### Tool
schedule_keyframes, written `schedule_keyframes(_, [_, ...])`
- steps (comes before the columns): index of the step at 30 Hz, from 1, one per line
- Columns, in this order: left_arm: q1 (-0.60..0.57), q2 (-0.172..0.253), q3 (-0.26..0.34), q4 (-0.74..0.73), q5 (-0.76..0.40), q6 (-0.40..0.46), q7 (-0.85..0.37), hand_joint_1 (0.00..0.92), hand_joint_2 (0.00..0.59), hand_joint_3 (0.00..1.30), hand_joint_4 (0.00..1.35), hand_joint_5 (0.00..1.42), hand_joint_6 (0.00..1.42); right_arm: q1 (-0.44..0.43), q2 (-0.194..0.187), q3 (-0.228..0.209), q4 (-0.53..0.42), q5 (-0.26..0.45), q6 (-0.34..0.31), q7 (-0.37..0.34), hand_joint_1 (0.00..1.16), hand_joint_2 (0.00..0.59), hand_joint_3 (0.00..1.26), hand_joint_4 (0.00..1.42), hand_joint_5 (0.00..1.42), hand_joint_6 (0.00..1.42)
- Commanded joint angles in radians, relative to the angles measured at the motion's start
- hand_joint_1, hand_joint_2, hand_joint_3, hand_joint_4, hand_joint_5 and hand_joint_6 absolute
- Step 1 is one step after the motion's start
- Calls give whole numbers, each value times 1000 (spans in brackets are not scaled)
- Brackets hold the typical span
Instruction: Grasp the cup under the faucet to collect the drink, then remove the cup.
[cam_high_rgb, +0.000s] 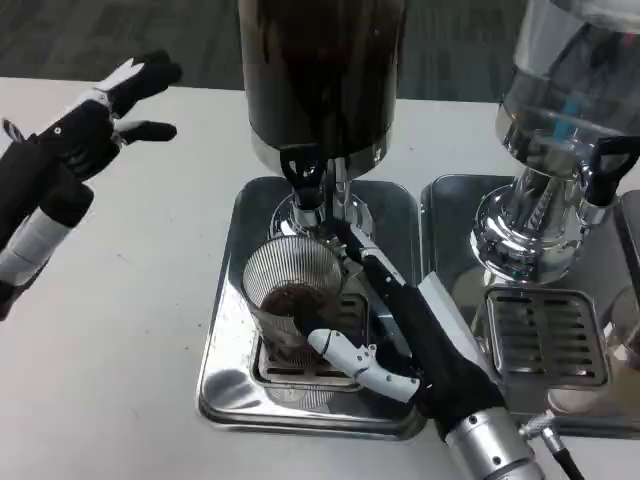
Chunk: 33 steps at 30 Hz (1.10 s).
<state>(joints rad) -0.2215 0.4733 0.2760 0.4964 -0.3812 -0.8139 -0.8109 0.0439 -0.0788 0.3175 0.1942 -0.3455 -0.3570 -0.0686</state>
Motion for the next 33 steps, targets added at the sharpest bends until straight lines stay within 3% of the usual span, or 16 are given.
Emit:
schedule_keyframes(1, [47,22,23,-3,7,11,22,0,99,200,47,78,270,-22,1,-5,14,9,-12,10,466,219,40,23,32,3])
schedule_keyframes(12, [115,32,42,13,13,15,45,0,103,207,57,80,271,-52,0,1,51,13,-7,32,450,218,0,0,0,0])
schedule_keyframes(33, [73,48,-29,208,93,-4,3,0,99,220,76,93,271,-85,4,23,85,-31,18,34,439,212,0,0,0,0])
